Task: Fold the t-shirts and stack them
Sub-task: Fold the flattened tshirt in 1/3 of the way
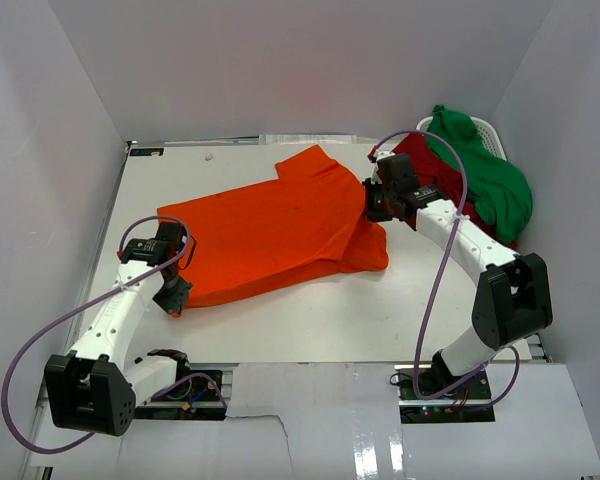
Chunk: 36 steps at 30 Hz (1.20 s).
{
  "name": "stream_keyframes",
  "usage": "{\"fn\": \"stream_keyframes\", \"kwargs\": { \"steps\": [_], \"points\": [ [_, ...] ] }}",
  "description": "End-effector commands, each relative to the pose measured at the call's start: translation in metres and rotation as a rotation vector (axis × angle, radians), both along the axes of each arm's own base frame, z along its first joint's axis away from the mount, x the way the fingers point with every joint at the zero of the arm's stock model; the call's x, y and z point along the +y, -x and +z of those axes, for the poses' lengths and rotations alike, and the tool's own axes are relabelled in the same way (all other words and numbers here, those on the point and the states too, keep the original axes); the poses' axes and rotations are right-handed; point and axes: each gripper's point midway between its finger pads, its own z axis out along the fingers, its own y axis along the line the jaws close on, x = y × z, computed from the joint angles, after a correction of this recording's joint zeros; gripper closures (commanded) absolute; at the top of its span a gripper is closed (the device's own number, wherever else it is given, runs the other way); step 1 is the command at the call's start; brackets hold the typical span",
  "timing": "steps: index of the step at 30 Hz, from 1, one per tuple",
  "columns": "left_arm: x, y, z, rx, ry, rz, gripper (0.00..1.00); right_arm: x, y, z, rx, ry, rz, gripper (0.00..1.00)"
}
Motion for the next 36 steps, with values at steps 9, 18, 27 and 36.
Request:
{"fn": "stream_keyframes", "kwargs": {
  "steps": [9,18,27,36],
  "points": [
    [0.014,-0.020,-0.001,0.011,-0.039,-0.003,1.00,0.014,-0.029,0.021,-0.069,-0.023,0.044,0.92],
    [0.021,-0.027,-0.007,0.059,-0.056,-0.004,1.00,0.035,-0.040,0.022,-0.057,-0.075,0.113,0.92],
    [0.034,-0.036,-0.001,0.051,-0.104,-0.004,1.00,0.042,-0.052,0.023,-0.061,-0.081,0.127,0.91],
    [0.036,-0.045,-0.011,0.067,-0.089,-0.022,1.00,0.051,-0.061,0.021,-0.051,-0.092,0.151,0.90]
  ]
}}
